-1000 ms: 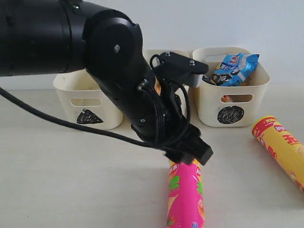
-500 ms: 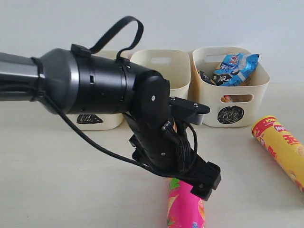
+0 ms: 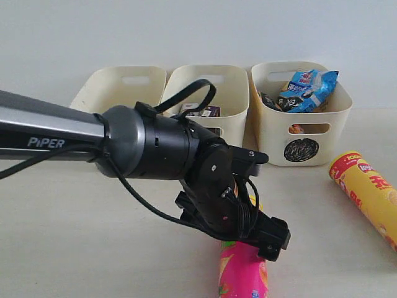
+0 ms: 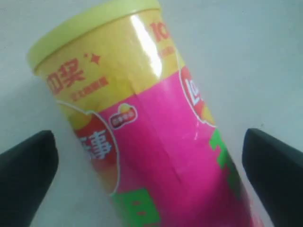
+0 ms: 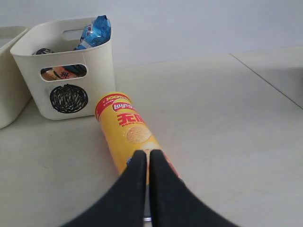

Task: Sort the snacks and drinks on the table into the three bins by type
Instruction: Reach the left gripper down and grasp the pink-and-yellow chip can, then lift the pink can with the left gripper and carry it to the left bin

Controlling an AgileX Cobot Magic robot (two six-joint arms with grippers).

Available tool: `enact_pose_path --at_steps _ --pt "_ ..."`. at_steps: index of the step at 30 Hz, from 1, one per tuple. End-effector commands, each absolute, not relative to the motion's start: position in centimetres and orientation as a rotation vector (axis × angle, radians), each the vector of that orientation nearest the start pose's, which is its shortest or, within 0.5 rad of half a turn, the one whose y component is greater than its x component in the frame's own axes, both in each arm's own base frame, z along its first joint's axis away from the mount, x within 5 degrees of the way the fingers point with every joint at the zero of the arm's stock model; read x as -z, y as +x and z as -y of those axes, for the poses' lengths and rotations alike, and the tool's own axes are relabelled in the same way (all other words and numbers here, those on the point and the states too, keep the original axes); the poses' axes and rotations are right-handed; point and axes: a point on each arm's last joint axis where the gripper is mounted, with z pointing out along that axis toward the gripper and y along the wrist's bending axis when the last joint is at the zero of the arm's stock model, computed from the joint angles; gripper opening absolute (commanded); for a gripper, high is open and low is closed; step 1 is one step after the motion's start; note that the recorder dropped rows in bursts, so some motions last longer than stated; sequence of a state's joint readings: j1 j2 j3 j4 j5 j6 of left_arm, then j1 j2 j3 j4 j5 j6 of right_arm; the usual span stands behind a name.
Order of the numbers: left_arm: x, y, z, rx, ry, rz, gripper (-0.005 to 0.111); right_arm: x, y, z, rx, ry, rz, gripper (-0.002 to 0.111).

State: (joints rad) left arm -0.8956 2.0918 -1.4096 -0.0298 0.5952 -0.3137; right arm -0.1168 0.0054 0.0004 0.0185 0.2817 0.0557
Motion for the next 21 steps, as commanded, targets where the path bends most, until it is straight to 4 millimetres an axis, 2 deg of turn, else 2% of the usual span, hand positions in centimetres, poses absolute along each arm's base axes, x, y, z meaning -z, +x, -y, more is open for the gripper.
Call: enact_pose_path --at_steps 1,2,4,5,6,8,9,12,16,20,21 --pt "-12.9 26.9 33.9 0.334 0.761 -2.722 0.103 -18.8 5.4 0.6 0.032 0.163 -1.758 0.000" --pt "-12.6 26.8 33.8 0.324 0.764 -2.733 0.101 -18.8 5.4 0.6 0.032 0.163 -1.758 0.000" --pt "-12.1 26.8 33.8 0.311 0.777 -2.744 0.088 -18.8 5.4 0.6 0.032 0.163 -1.758 0.000" --pt "-12.0 26.8 33.8 0.305 0.788 -2.747 0.077 -18.8 5.4 0.6 0.032 0.163 -1.758 0.000" --pt "-11.9 26.7 33.7 0.295 0.810 -2.745 0.062 -18.8 5.4 0.6 0.032 0.163 -1.758 0.000" --pt "-12.3 26.7 33.7 0.284 0.891 -2.714 0.022 -18.8 5.4 0.6 0.032 0.163 -1.758 0.000" --pt "-12.6 26.6 33.6 0.271 0.959 -2.691 0.005 -18.8 5.4 0.6 0.032 0.163 -1.758 0.000" --pt "-14.4 26.3 33.2 0.253 1.040 -2.664 0.004 -18.8 5.4 0.6 0.032 0.163 -1.758 0.000" --pt "-18.2 25.7 32.1 0.233 1.118 -2.623 0.004 -18.8 5.4 0.6 0.032 0.163 -1.758 0.000" --pt "-23.9 25.3 29.9 0.225 1.172 -2.509 0.004 -18.8 5.4 0.6 0.032 0.163 -1.758 0.000" --pt "-25.5 25.5 28.9 0.227 1.139 -2.490 0.004 -18.8 5.4 0.6 0.032 0.163 -1.758 0.000"
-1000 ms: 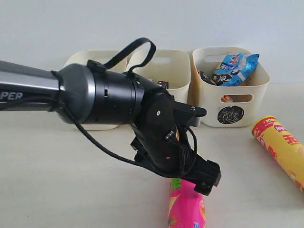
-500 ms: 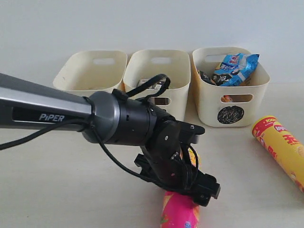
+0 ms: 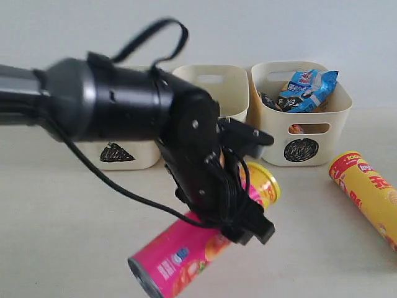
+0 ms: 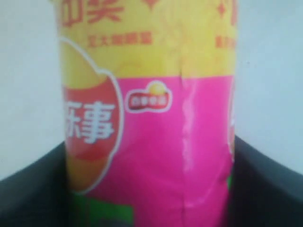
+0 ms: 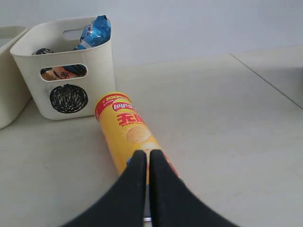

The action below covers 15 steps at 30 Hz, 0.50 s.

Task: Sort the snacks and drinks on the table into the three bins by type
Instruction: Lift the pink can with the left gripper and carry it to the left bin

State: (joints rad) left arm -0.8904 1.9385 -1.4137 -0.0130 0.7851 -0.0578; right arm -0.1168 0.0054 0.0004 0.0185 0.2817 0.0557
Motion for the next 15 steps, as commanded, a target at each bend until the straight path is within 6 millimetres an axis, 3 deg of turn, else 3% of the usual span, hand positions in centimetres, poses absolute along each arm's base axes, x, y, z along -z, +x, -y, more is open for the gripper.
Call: enact_pose_path --at_steps 1,3,7,11,15 --pt "-28.4 26.1 26.6 0.239 1.049 -2.458 0.004 -18.8 5.4 0.6 0.032 0.163 -1.758 0.000" --pt "-31.0 27.1 23.8 0.244 0.932 -2.429 0.004 -18.8 5.4 0.6 0.032 0.163 -1.758 0.000" --pt "-34.3 29.3 18.4 0.208 0.724 -2.357 0.004 -18.8 5.4 0.6 0.032 0.163 -1.758 0.000" --pt "-35.5 32.9 13.6 0.154 0.522 -2.230 0.004 -18.8 5.4 0.6 0.032 0.163 -1.758 0.000" --pt "-35.1 37.4 10.8 0.166 0.321 -2.050 0.004 -18.8 5.4 0.6 0.032 0.163 -1.758 0.000"
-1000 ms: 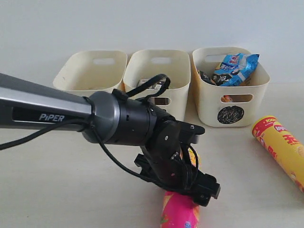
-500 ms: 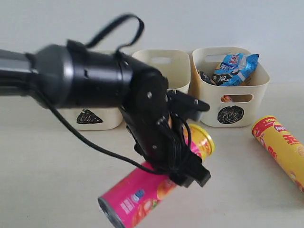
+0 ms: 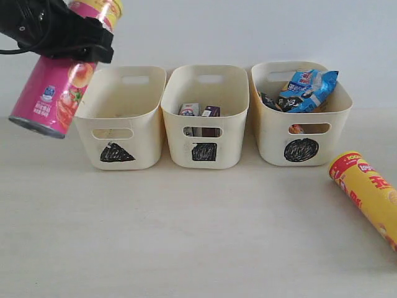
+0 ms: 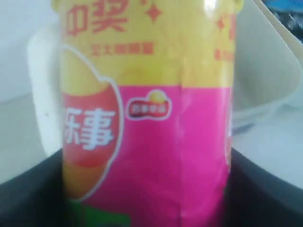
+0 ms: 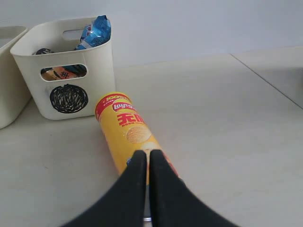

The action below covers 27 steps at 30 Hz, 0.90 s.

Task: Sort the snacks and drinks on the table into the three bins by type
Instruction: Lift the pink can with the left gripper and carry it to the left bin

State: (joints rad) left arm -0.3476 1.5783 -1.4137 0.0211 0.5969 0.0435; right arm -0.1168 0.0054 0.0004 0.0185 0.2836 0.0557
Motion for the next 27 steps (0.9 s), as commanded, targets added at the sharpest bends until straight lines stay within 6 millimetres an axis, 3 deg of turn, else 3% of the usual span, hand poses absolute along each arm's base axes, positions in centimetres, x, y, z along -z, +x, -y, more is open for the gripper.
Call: enact_pose_path --at_steps 1,5,8,11,19,27 --pt "-35.2 38.3 10.7 0.163 0.310 -2.031 0.004 -18.8 5.4 0.6 0.032 0.163 -1.758 0.000" --pt "-34.7 43.4 11.9 0.131 0.348 -1.984 0.004 -18.8 5.4 0.6 0.032 0.163 -1.758 0.000" --pt "-32.5 47.4 12.7 0.120 0.355 -1.998 0.004 -18.8 5.4 0.6 0.032 0.163 -1.758 0.000" --pt "-30.7 49.5 13.0 0.115 0.360 -2.053 0.004 -18.8 5.4 0.6 0.032 0.163 -1.758 0.000" --pt "-27.3 53.1 12.6 0.081 0.365 -2.159 0.004 -18.8 5.4 0.6 0.032 0.163 -1.758 0.000" --pt "-25.5 54.4 12.8 0.081 0.364 -2.179 0.004 -18.8 5.4 0.6 0.032 0.163 -1.758 0.000"
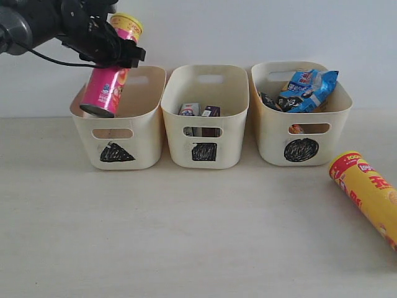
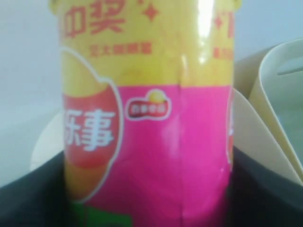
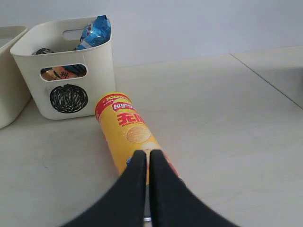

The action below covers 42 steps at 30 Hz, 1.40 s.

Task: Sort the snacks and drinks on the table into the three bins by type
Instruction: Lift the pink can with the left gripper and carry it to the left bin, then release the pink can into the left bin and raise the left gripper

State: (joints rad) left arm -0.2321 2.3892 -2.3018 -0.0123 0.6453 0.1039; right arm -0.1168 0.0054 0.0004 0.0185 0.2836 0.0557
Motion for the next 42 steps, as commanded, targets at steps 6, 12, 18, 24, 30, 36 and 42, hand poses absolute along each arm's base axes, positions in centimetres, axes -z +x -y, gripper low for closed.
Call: enact_pose_path --at_steps 6,12,18,24,30,36,42 --pt "-25.1 54.4 12.8 0.080 0.367 -2.198 0.008 -18.8 5.4 0.6 0.032 0.163 -1.758 0.000" --pt "-25.0 54.3 12.8 0.079 0.371 -2.218 0.052 -18.8 5.4 0.6 0.032 0.163 -1.758 0.000" --pt "-25.1 54.4 12.8 0.079 0.368 -2.203 0.080 -18.8 5.4 0.6 0.032 0.163 -1.758 0.000" --pt "-25.4 54.2 12.8 0.078 0.373 -2.210 0.080 -18.8 5.4 0.6 0.032 0.163 -1.758 0.000" --pt "-28.3 53.2 12.5 0.054 0.419 -2.179 0.069 -18.8 5.4 0.6 0.032 0.163 -1.758 0.000" --pt "-30.5 51.5 11.1 -0.040 0.494 -2.265 0.006 -18.8 5.4 0.6 0.032 0.163 -1.758 0.000" --pt "-31.2 49.8 9.0 -0.050 0.468 -2.367 0.004 -18.8 5.4 0.6 0.032 0.163 -1.758 0.000"
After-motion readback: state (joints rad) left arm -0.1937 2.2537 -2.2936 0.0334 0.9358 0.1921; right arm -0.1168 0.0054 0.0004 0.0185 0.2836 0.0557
